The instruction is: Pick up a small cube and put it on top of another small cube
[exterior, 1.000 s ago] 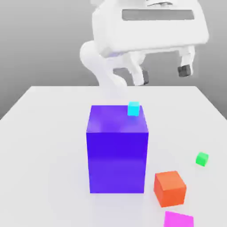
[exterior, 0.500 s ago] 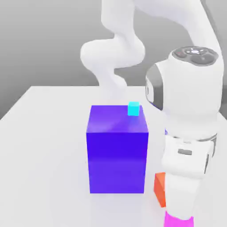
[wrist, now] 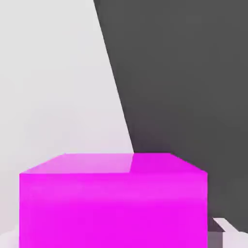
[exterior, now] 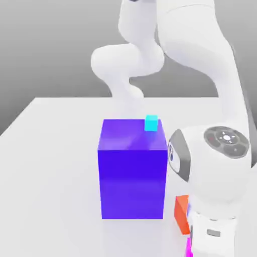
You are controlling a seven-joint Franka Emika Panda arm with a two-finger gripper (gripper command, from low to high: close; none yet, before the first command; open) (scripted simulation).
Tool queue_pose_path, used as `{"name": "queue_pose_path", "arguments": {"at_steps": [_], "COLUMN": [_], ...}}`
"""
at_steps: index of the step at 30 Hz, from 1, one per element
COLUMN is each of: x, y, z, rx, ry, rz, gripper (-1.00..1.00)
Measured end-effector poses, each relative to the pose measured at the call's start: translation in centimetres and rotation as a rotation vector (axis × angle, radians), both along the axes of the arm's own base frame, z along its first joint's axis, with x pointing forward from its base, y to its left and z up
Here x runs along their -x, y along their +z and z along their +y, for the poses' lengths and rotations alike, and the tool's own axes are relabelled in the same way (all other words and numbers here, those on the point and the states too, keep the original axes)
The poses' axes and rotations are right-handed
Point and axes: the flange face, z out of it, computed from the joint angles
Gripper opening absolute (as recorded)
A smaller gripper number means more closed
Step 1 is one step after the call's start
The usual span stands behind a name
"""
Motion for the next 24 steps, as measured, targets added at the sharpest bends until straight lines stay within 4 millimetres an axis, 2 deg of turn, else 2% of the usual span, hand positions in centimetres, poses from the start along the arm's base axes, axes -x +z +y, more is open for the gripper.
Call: {"name": "queue_pose_path", "arguments": {"at_steps": [1, 2, 6, 10, 12, 15, 16, 18, 22, 23, 24], "x": [0.3, 1.5, 8.1, 16.0, 21.0, 28.2, 29.6, 30.1, 30.2, 30.2, 30.2], "y": [1.2, 1.8, 3.1, 4.1, 4.6, 5.2, 5.2, 3.8, -0.2, -0.8, -0.8], "z": [0.3, 1.6, 7.7, 12.6, 15.2, 17.4, 17.3, 17.0, 16.8, 16.7, 16.7], "rx": [-0.001, -0.004, -0.011, -0.012, -0.010, -0.004, -0.002, -0.001, 0.000, 0.001, 0.001], "ry": [0.007, 0.037, 0.210, 0.406, 0.534, 0.714, 0.747, 0.759, 0.759, 0.759, 0.759], "rz": [0.002, 0.007, 0.024, 0.029, 0.025, 0.012, 0.007, 0.002, 0.001, 0.001, 0.001], "gripper": [-1.00, -1.00, -1.00, -1.00, -1.00, -1.00, -1.00, -1.00, -1.00, 1.00, 1.00]}}
